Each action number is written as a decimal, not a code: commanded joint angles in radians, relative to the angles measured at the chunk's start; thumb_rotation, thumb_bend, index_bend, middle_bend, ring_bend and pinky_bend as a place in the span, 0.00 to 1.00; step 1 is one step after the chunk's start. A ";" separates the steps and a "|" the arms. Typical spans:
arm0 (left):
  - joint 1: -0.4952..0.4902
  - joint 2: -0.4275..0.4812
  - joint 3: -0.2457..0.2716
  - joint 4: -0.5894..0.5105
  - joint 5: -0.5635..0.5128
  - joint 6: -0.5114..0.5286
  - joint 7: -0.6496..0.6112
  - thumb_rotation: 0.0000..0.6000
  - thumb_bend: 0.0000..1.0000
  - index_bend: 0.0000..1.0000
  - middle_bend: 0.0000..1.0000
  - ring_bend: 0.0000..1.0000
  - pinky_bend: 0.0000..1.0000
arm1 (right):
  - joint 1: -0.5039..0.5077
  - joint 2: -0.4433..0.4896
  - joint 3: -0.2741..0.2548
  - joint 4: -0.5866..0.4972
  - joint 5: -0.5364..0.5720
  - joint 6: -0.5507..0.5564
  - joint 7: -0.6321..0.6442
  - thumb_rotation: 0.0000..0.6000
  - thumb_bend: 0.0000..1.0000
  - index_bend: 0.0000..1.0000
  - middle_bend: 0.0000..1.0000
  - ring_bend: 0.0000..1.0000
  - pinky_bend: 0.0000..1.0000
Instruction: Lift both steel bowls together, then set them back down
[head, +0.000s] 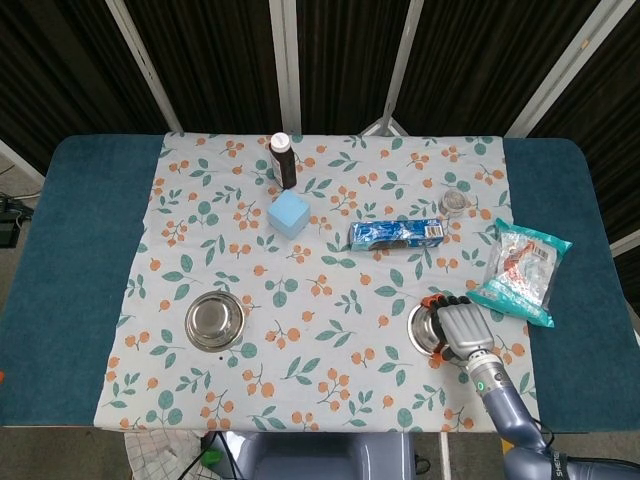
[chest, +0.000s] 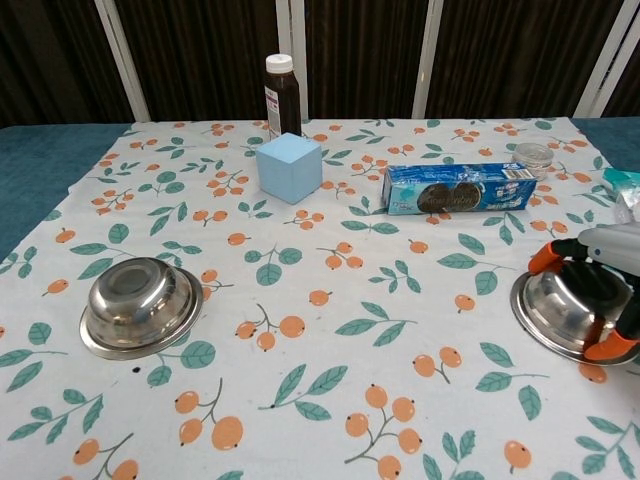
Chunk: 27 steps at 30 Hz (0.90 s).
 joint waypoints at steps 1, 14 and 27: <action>-0.006 -0.005 0.008 -0.002 0.023 -0.003 0.007 1.00 0.04 0.06 0.02 0.00 0.19 | -0.001 0.014 -0.005 -0.013 -0.021 0.006 0.018 1.00 0.07 0.38 0.33 0.42 0.24; -0.078 -0.014 0.025 -0.106 0.075 -0.130 0.161 1.00 0.00 0.09 0.01 0.01 0.21 | -0.029 0.087 -0.011 -0.123 -0.115 0.072 0.090 1.00 0.07 0.39 0.33 0.42 0.24; -0.317 -0.025 -0.060 -0.307 -0.220 -0.538 0.423 1.00 0.00 0.07 0.00 0.00 0.19 | -0.021 0.123 -0.005 -0.182 -0.107 0.094 0.062 1.00 0.07 0.39 0.33 0.42 0.24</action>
